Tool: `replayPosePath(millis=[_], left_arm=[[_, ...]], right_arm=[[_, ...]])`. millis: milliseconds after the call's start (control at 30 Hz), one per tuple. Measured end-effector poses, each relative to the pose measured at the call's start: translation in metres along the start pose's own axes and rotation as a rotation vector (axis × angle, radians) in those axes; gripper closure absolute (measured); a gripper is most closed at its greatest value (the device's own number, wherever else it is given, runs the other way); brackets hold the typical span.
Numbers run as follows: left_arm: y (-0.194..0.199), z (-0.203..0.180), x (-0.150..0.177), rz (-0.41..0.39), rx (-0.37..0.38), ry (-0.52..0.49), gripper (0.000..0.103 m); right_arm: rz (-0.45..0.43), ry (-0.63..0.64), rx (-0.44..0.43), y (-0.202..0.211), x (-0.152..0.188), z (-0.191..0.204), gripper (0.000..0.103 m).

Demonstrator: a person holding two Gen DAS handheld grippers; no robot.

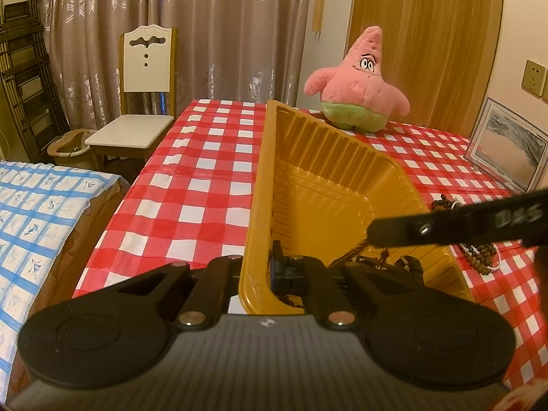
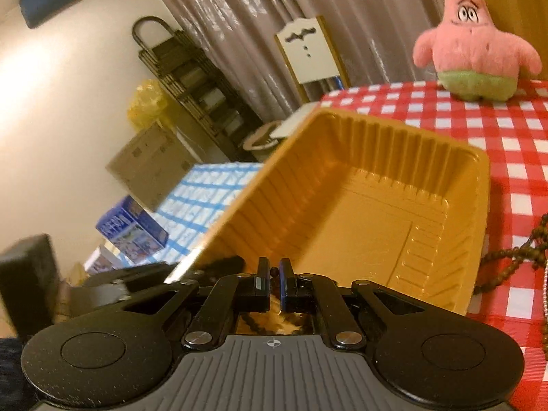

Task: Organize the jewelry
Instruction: 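Carry the bead strand into the tray and open the right tool, then grasp the white pearl necklace with the right tool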

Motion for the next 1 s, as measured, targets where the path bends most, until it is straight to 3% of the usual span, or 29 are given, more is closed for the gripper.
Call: replayPosePath(millis=[133, 200, 267, 333, 533, 1000], left_arm=[[0.0, 0.0, -0.001, 0.0, 0.001, 0.001, 0.099], [0.0, 0.0, 0.0, -0.001, 0.001, 0.002, 0.099], [0.0, 0.0, -0.001, -0.002, 0.0, 0.001, 0.099], [0.0, 0.0, -0.001, -0.001, 0.001, 0.001, 0.099], [0.0, 0.0, -0.001, -0.001, 0.0, 0.001, 0.099], [0.0, 0.001, -0.001, 0.001, 0.0, 0.0, 0.099]], right_arm=[[0.016, 0.016, 0.071, -0.004, 0.0, -0.005, 0.095], [0.015, 0.032, 0.091, 0.002, 0.002, -0.008, 0.087], [0.003, 0.042, 0.107, 0.01, 0.007, -0.01, 0.072], [-0.02, 0.045, 0.124, 0.023, 0.01, -0.014, 0.065], [-0.068, -0.004, 0.189, 0.066, 0.026, -0.036, 0.063], [-0.12, -0.115, 0.476, 0.14, 0.059, -0.12, 0.063]])
Point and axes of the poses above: each gripper's, at about its wrist camera, not at the fingertips, and y roughly against the way its jaws point, z to its left, x to its underside, the point moved 1 cm from there along -y, roughly the way its jaws point, and after that the axes turned 15 degrees about -y, right-handed, at the moved point
